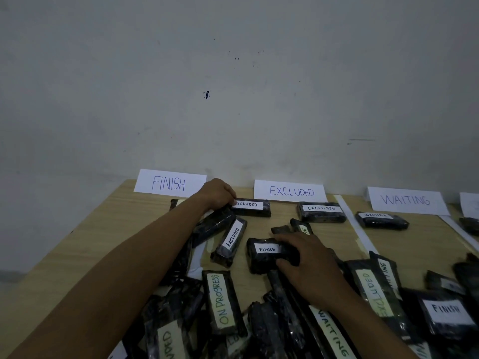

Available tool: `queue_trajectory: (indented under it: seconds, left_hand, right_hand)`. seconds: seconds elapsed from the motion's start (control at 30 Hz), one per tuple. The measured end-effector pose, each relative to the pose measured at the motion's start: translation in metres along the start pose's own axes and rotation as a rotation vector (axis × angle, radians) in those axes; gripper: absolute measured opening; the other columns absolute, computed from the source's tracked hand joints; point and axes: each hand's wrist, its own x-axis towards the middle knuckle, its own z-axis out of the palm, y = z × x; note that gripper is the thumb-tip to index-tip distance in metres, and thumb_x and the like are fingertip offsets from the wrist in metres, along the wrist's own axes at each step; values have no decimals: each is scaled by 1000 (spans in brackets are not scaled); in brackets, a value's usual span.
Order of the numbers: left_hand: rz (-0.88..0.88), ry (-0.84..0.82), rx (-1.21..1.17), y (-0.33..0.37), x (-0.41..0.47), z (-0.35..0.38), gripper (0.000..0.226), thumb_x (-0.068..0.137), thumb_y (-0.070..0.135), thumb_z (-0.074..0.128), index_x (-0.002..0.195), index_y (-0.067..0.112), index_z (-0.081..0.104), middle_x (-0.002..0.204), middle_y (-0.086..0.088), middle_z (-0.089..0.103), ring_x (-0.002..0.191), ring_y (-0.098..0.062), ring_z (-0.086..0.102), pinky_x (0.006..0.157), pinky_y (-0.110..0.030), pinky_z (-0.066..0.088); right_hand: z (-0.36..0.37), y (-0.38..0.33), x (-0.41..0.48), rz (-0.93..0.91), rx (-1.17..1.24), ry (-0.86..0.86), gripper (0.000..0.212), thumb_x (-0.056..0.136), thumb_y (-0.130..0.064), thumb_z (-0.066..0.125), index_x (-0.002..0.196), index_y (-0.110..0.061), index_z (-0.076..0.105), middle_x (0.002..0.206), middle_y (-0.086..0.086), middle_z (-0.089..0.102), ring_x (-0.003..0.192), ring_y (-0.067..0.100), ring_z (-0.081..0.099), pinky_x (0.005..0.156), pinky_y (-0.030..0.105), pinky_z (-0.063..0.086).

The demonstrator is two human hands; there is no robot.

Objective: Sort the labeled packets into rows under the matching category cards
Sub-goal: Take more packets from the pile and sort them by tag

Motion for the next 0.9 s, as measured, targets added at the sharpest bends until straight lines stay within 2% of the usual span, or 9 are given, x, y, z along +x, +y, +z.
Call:
queue_trajectory:
  seconds: [0.2,0.3,0.4,0.53,0.57,0.63,0.73,0.8,0.9]
  left_hand:
    - [51,95,74,-1,-19,-5,35,83,34,68,112,16,61,109,0,56,99,-17,54,80,-28,42]
    - [47,-32,169,-8,-38,-14,26,82,33,58,106,22,58,109,0,60,95,-16,56,74,-30,44]
    - [56,-170,375,-16,-55,-20,38,83,33,62,118,25,52,114,-2,60,95,-17,56,72,-30,43]
    - [86,-85,435,-23,-66,-22,54,76,20,73,126,20,53,117,-3,61,102,-20,56,82,-32,47]
    - [84,-57,321,-24,-67,-24,51,76,17,73,124,20,55,113,-3,62,100,-21,58,84,-35,50]
    - [58,-48,-176,-23,-74,-31,38,80,7,69,116,15,60,103,-9,66,90,-24,63,82,-42,53]
    - [56,-68,-857,-22,-85,-40,29,92,5,45,118,4,58,104,-20,65,88,-32,64,69,-41,56]
    - [86,-137,-1067,-24,-89,-41,36,94,8,33,123,1,55,112,-24,64,93,-37,64,67,-43,56]
    - [70,-194,-1111,-26,-94,-38,38,96,12,29,124,3,53,116,-24,64,88,-37,67,63,-37,56]
  right_hand:
    - [-1,0,-1,-3,2,-20,46,89,-29,61,133,-34,49,119,-21,45,105,-6,31,89,12,23]
    - [-1,1,-2,-9,1,-16,46,89,-29,61,133,-34,49,118,-20,45,104,-6,31,88,11,23]
    - [-1,2,-1,-16,-2,-12,46,89,-28,62,133,-32,51,124,-15,49,105,-5,32,88,12,24]
    - [0,2,-3,-18,-1,-7,45,89,-29,62,133,-32,51,126,-14,51,106,-5,32,86,10,22]
    - [0,2,-3,-19,2,-9,45,89,-29,62,132,-32,51,125,-14,50,105,-5,32,85,9,21]
    - [-1,2,-4,-24,4,-9,45,89,-29,62,132,-33,50,123,-16,49,105,-6,32,84,8,20]
    - [-2,2,-3,-17,0,-14,45,89,-30,62,133,-34,50,120,-19,46,107,-4,33,86,9,20]
    - [-2,1,-3,-6,2,-26,45,90,-30,62,133,-33,50,123,-17,47,113,0,36,91,12,23]
    - [-1,1,-3,-8,6,-25,45,88,-29,63,132,-33,51,128,-14,50,110,-2,35,92,15,25]
